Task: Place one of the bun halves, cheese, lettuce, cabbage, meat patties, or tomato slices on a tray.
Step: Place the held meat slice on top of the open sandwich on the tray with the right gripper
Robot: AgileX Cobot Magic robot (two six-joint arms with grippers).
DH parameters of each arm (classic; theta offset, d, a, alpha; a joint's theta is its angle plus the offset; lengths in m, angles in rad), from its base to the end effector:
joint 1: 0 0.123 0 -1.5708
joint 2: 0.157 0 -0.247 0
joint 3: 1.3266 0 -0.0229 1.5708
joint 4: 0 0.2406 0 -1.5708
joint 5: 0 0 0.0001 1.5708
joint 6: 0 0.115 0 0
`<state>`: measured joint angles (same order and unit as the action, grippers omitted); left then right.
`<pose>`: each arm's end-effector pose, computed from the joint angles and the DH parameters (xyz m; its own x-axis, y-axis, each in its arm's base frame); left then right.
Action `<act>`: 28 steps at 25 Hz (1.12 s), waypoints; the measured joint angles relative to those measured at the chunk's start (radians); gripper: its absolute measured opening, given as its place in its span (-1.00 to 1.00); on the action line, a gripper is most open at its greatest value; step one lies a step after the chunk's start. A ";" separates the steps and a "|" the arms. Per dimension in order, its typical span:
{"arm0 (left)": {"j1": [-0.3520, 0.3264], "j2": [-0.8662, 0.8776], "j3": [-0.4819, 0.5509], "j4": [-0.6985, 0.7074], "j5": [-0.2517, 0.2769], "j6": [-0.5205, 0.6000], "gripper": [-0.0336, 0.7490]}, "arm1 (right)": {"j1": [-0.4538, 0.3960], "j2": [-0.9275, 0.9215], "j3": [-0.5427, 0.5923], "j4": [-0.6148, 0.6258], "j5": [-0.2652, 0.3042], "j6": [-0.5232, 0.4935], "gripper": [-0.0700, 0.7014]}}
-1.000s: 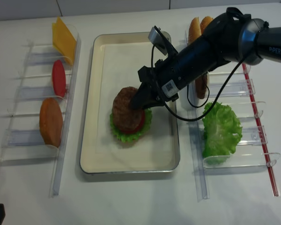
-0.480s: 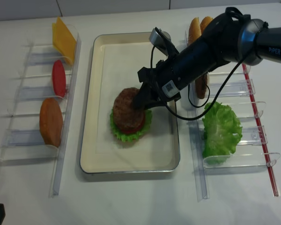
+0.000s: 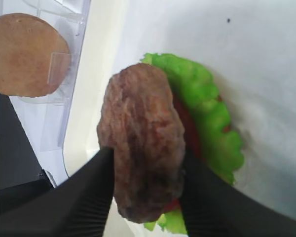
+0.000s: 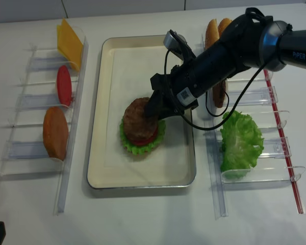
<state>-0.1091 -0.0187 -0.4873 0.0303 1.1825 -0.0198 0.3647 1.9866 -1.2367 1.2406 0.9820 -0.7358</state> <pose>0.0377 -0.0009 0.2466 -0.5530 0.0522 -0.8315 0.0811 0.9967 0.0087 0.3123 0.2161 0.1369 -0.9570 -0.1814 -0.2265 -0.2890 0.5244 0.8009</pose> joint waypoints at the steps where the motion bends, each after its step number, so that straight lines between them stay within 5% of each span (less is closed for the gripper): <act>1: 0.000 0.000 0.000 0.000 0.000 0.000 -0.30 | 0.000 0.000 0.000 -0.004 0.000 0.002 -0.01; 19: 0.000 0.000 0.000 0.000 0.000 0.000 -0.30 | 0.000 0.000 -0.067 -0.157 0.002 0.104 0.07; 28: 0.000 0.000 0.000 0.000 0.000 0.000 -0.30 | 0.000 0.000 -0.067 -0.179 0.055 0.129 0.07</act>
<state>-0.1091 -0.0187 -0.4873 0.0303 1.1825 -0.0198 0.3647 1.9866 -1.3039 1.0617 1.0372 -0.6066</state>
